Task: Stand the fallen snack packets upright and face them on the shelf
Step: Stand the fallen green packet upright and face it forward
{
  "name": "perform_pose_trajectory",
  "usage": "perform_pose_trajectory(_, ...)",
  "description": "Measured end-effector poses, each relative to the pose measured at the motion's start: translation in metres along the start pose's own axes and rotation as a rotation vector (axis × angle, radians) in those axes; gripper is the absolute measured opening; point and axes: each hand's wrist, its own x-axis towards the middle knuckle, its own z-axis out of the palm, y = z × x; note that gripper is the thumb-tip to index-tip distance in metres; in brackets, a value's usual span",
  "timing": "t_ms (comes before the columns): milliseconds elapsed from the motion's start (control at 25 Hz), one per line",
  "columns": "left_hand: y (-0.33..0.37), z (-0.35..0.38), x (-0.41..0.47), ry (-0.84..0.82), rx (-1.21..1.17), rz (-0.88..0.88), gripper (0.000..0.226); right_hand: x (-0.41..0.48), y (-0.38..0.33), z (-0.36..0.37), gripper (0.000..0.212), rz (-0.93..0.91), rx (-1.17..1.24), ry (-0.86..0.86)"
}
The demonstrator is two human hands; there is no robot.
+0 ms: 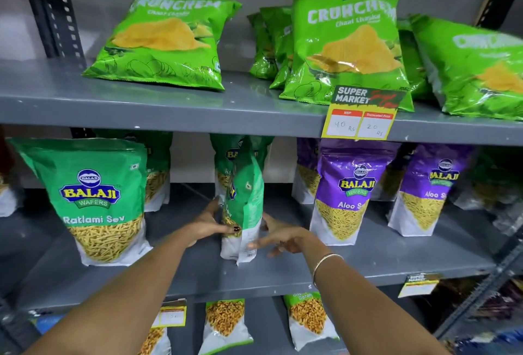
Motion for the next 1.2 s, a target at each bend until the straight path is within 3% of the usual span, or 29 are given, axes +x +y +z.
perform_pose_trajectory(280, 0.002, 0.003, 0.002, -0.005, 0.032, -0.067, 0.12, 0.011, 0.016, -0.007, 0.062, -0.163, 0.092, 0.166)
perform_pose_trajectory(360, 0.001, 0.0, 0.0, 0.021, 0.039, -0.09, 0.095, 0.019, 0.021, -0.016, 0.067, -0.199, 0.072, 0.255)
perform_pose_trajectory(440, 0.004, 0.002, -0.001, 0.084, -0.032, -0.095, 0.061, 0.027, 0.024, -0.023, 0.057, -0.207, 0.0, 0.413)
perform_pose_trajectory(520, 0.008, 0.009, -0.001, 0.15, -0.11, -0.088, 0.05, 0.032, 0.026, -0.026, 0.05, -0.185, -0.026, 0.545)
perform_pose_trajectory(760, 0.006, 0.024, 0.0, 0.264, -0.063, -0.098, 0.063, 0.027, 0.021, -0.028, 0.071, -0.301, 0.344, 0.209)
perform_pose_trajectory(840, 0.006, 0.027, -0.005, 0.305, -0.031, -0.117, 0.068, 0.025, 0.017, -0.028, 0.068, -0.344, 0.365, 0.148)
perform_pose_trajectory(920, 0.007, 0.027, -0.01, 0.315, 0.017, -0.131, 0.07, 0.02, 0.013, -0.03, 0.051, -0.298, 0.323, 0.102)
perform_pose_trajectory(1000, 0.005, 0.022, -0.022, 0.274, 0.113, -0.169, 0.065, 0.012, 0.009, -0.034, 0.015, -0.073, 0.13, 0.058)
perform_pose_trajectory(1040, 0.002, 0.013, -0.033, 0.225, 0.169, -0.205, 0.055, 0.01, 0.007, -0.035, 0.01, 0.103, 0.007, 0.009)
perform_pose_trajectory(1120, -0.008, -0.014, -0.057, 0.061, 0.233, -0.377, 0.039, 0.013, 0.002, -0.032, 0.026, 0.365, -0.204, -0.148)
perform_pose_trajectory(1200, -0.024, -0.052, -0.083, -0.107, 0.269, -0.623, 0.044, 0.024, -0.014, -0.011, 0.025, 0.393, -0.201, -0.273)
